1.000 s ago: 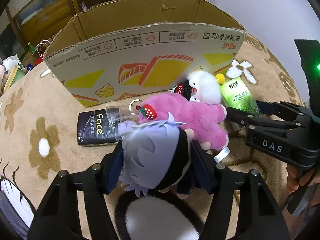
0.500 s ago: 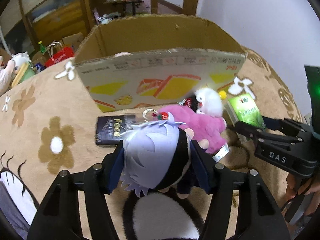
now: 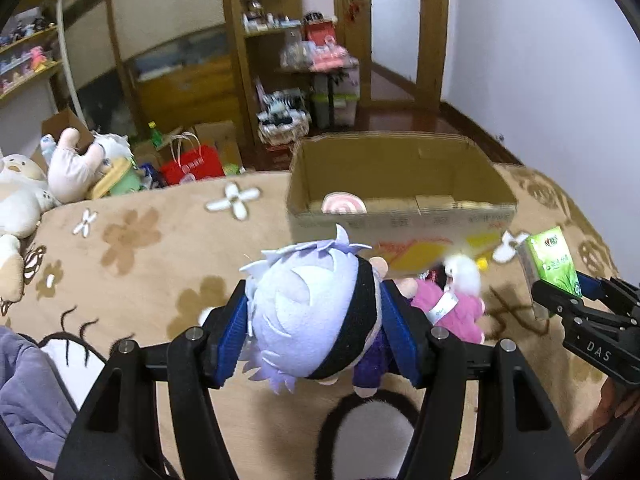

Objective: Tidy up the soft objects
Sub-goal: 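Lift the doll and green carton up and carry both over the box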

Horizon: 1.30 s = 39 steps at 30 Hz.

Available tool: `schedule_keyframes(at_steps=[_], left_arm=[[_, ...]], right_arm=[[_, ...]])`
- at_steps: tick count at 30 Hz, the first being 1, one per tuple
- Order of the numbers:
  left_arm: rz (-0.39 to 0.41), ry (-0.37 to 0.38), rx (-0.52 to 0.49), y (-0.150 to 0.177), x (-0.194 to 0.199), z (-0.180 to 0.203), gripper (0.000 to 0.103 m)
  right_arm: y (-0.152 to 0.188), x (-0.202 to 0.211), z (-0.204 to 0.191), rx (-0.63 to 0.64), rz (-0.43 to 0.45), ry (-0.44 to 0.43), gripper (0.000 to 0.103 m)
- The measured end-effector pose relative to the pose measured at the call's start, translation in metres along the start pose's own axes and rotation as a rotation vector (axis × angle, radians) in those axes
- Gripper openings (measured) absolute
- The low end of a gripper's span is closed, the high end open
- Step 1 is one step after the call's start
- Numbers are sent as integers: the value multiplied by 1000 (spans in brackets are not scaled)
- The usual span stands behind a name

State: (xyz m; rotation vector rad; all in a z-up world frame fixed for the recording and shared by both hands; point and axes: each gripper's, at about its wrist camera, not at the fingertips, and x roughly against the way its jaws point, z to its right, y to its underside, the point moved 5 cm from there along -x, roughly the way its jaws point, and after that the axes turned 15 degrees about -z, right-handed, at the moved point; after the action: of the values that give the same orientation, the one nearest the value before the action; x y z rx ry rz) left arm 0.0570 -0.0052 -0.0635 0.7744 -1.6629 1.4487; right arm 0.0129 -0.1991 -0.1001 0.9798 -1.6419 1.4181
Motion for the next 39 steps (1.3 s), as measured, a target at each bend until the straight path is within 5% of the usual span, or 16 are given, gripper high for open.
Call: schedule_keyframes(at_steps=[7, 20, 27, 39], left_arm=[[164, -18, 2, -11, 40, -11, 62], [456, -55, -47, -45, 102, -11, 62], [478, -117, -56, -81, 103, -13, 62], [453, -47, -46, -127, 75, -18, 62]], right_arm=[[-12, 46, -18, 32, 196, -15, 56], [-41, 97, -33, 70, 416, 4, 56], [-72, 116, -38, 67, 501, 3, 57], [-109, 100, -43, 73, 526, -12, 57]])
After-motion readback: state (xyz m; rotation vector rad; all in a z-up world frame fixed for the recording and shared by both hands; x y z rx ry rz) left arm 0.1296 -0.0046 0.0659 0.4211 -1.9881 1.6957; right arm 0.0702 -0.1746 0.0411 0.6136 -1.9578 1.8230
